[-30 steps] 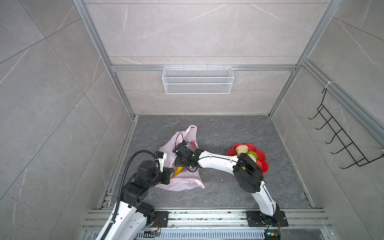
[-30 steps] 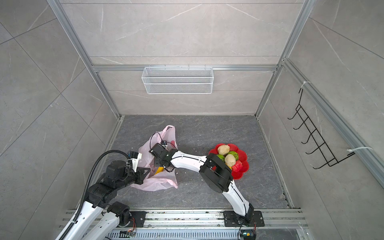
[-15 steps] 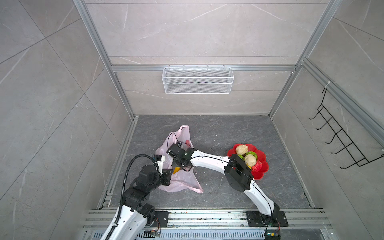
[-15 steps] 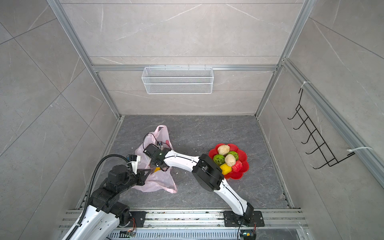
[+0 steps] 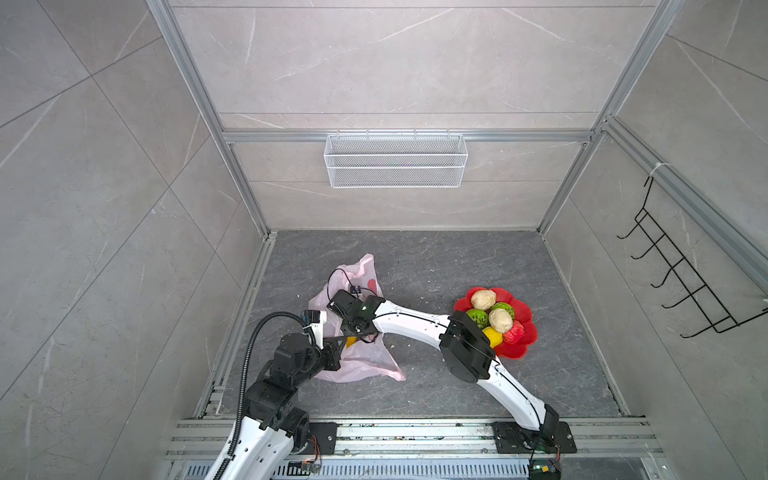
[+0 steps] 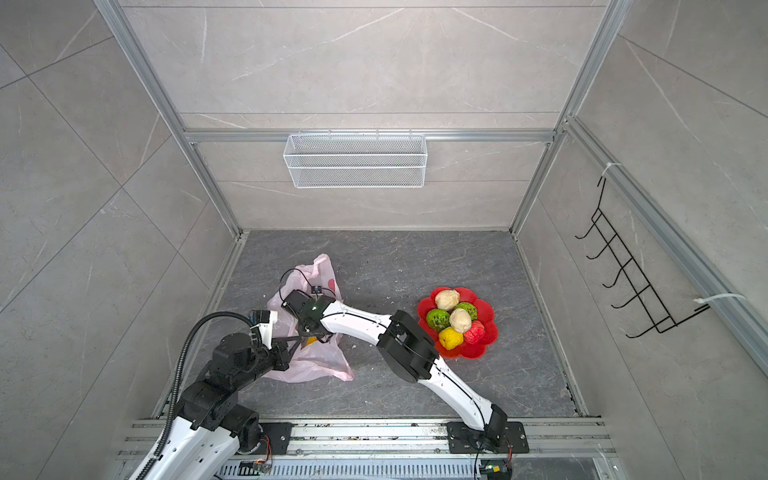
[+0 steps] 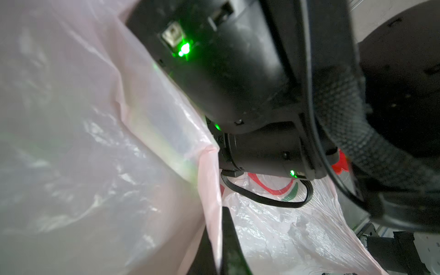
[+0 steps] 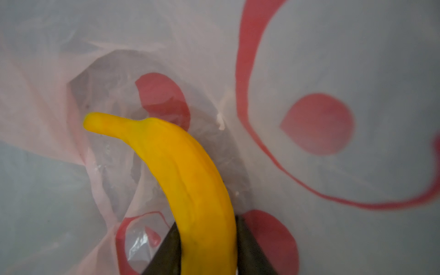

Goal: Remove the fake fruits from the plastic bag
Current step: 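Lower the right gripper around the banana's middle to grasp it, then lift the yellow banana up out of the bag mouth with the right gripper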

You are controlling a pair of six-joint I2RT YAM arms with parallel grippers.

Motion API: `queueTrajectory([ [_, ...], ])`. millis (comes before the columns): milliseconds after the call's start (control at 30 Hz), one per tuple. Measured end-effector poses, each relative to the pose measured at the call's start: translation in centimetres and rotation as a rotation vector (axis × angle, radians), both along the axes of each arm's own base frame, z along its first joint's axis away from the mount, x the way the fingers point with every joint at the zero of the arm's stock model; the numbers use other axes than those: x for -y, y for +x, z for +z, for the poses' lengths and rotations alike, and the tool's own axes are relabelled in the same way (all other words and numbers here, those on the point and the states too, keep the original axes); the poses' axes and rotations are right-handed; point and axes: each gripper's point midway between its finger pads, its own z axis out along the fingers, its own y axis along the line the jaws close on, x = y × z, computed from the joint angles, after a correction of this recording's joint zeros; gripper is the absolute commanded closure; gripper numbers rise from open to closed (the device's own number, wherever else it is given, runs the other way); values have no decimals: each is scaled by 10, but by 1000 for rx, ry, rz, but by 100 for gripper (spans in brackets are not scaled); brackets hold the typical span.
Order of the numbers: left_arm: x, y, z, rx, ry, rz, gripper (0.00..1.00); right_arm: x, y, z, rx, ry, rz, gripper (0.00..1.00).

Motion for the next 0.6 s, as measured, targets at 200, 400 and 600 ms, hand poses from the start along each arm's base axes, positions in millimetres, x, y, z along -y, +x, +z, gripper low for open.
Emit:
queueTrajectory([
  [200, -1, 1, -1, -1, 6, 9, 100, 9, -6, 3, -4, 28, 12, 82],
  [400, -7, 5, -4, -5, 30, 43, 100, 27, -6, 35, 19, 104, 16, 84],
  [600, -10, 11, -10, -31, 58, 67, 100, 40, 2, 92, 81, 246, 11, 84],
])
